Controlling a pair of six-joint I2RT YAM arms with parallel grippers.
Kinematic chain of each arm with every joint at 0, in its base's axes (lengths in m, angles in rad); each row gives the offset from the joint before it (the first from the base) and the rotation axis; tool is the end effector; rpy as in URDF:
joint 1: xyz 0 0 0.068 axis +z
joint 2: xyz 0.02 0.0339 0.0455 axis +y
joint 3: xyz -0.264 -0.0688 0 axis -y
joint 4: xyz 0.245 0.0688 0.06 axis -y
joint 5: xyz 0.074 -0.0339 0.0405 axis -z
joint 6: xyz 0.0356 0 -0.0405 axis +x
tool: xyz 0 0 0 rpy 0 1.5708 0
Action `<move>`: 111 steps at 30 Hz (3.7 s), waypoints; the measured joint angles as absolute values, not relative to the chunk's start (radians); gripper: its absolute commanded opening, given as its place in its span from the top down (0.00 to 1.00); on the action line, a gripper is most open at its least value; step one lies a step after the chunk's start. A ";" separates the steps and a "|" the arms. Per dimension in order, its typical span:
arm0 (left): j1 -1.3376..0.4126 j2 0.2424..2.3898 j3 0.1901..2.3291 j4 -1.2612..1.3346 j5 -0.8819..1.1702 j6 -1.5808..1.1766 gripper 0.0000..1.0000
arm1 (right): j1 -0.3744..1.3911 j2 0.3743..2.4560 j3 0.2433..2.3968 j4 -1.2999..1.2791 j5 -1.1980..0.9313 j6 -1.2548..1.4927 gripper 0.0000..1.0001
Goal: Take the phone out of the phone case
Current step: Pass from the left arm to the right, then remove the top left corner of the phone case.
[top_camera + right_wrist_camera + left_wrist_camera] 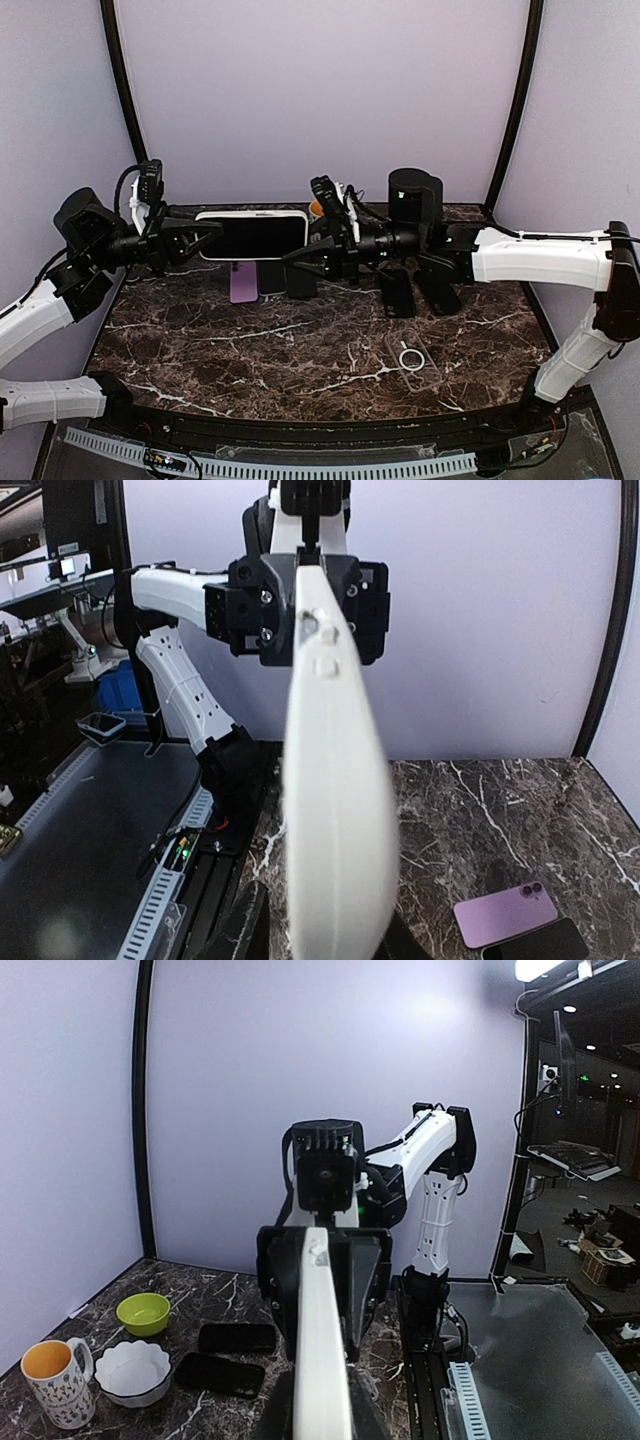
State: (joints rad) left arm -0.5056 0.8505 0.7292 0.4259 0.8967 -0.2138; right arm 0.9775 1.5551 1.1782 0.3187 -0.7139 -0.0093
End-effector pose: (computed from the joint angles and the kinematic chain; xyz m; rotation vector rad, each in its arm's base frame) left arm 0.1511 -0.1154 0.3707 0.9854 1.1098 -1.1542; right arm 0.1856 0.3169 0.3372 -1.3198 1.2029 1.2957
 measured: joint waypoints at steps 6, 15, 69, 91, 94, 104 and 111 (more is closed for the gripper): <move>-0.506 0.849 0.725 0.440 0.875 -0.222 1.00 | 0.986 1.556 1.184 0.374 -0.715 0.030 0.71; -0.506 0.826 0.724 0.460 0.868 -0.240 1.00 | 0.985 1.577 1.184 0.487 -0.723 0.109 0.81; -0.669 0.802 0.602 -0.052 0.846 0.557 0.32 | 1.036 1.344 0.905 0.021 -0.278 -0.494 1.00; -0.703 0.814 0.530 -0.038 0.916 0.620 0.50 | 1.058 1.300 0.896 -0.011 -0.572 -0.750 1.00; -0.707 0.814 0.525 -0.030 0.936 0.616 0.51 | 1.060 1.312 0.906 -0.011 -0.573 -0.752 1.00; -0.725 0.821 0.515 0.015 0.976 0.594 0.56 | 1.063 1.353 0.952 -0.037 -0.583 -0.774 1.00; -0.730 0.831 0.513 0.023 0.987 0.587 0.63 | 1.063 1.360 0.957 -0.054 -0.584 -0.789 1.00</move>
